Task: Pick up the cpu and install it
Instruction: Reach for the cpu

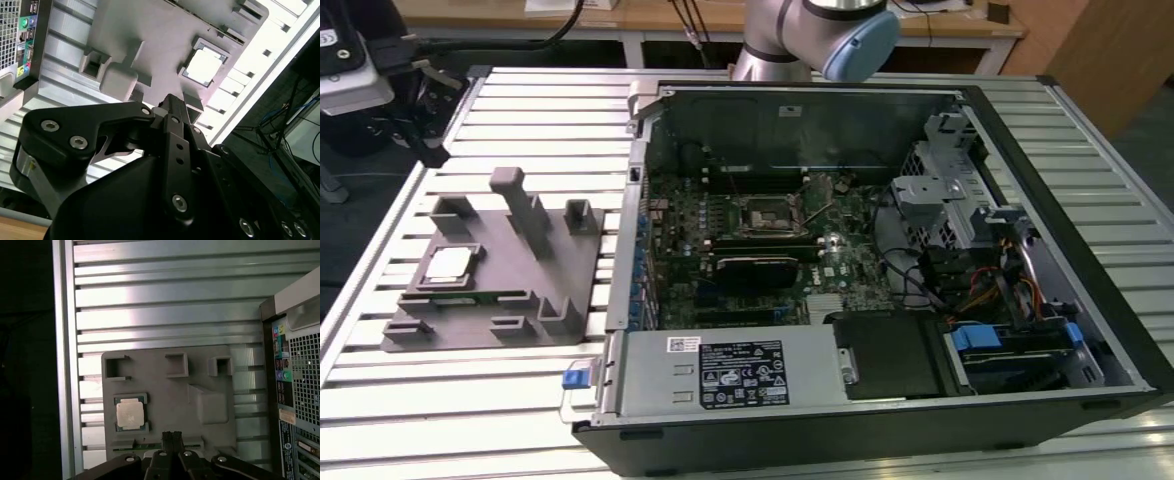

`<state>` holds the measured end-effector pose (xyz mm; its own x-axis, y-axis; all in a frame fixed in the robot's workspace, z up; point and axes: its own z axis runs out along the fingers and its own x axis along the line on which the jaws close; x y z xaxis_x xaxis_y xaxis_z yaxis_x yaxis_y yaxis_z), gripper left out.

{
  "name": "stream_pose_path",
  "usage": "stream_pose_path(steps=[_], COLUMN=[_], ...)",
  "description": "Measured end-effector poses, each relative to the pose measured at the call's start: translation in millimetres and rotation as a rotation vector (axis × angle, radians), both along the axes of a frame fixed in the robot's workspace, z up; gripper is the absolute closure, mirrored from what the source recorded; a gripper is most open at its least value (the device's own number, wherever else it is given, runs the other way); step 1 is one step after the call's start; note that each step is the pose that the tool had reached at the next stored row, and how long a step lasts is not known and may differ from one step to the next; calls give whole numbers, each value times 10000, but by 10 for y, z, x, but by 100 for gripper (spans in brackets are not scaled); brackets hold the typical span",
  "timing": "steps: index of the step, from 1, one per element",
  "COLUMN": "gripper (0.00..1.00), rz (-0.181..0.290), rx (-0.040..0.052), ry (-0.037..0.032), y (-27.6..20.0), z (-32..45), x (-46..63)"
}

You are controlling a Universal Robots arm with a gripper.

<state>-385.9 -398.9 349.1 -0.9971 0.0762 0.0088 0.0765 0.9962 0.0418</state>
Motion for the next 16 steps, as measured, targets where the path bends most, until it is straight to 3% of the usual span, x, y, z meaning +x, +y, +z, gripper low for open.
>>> stream_pose_path(steps=[7,16], gripper=[89,89], rz=[-1,0], rx=[0,1], ry=[0,11], y=[0,0], z=[-12,-27], x=[-197,-330])
